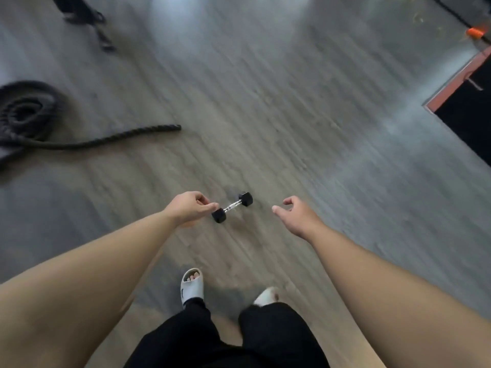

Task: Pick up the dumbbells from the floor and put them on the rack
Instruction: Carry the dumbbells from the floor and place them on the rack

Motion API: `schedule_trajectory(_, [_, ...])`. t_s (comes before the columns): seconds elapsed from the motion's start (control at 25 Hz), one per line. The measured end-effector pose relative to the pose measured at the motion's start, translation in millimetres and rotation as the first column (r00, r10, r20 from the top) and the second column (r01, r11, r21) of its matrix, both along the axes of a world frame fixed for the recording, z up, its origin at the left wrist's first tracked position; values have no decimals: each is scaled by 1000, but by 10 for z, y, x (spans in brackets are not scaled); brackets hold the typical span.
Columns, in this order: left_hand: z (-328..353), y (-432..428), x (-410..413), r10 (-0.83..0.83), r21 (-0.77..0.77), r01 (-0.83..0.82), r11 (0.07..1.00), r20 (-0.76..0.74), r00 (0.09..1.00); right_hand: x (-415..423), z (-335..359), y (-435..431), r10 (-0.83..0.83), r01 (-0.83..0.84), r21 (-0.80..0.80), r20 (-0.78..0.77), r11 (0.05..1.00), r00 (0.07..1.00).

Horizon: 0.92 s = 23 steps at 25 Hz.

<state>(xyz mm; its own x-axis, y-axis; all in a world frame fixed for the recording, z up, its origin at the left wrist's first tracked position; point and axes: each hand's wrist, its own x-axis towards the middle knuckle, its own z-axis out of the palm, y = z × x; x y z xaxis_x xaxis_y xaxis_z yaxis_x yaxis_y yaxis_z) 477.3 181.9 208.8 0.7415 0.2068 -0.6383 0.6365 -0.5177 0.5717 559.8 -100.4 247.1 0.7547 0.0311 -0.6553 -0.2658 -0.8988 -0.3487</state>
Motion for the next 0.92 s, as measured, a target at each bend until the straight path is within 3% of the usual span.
schedule_trajectory(0.2, [-643, 200, 424, 262, 44, -261, 964, -38, 964, 997, -1020, 403, 265, -270, -24, -119, 963, 957])
schedule_trajectory(0.44, [-2294, -148, 957, 538, 19, -540, 842, -122, 834, 1972, -2823, 745, 532, -554, -74, -200, 829, 823])
schedule_trajectory(0.64, [-4053, -619, 1249, 641, -66, -667, 743, -217, 736, 2589, -4486, 649, 535, -569, -137, -223, 810, 815])
schedule_trajectory(0.92, [-5851, -625, 1308, 748, 18, -781, 624, -304, 590, 2993, -6227, 637, 519, -550, -139, -203, 824, 830])
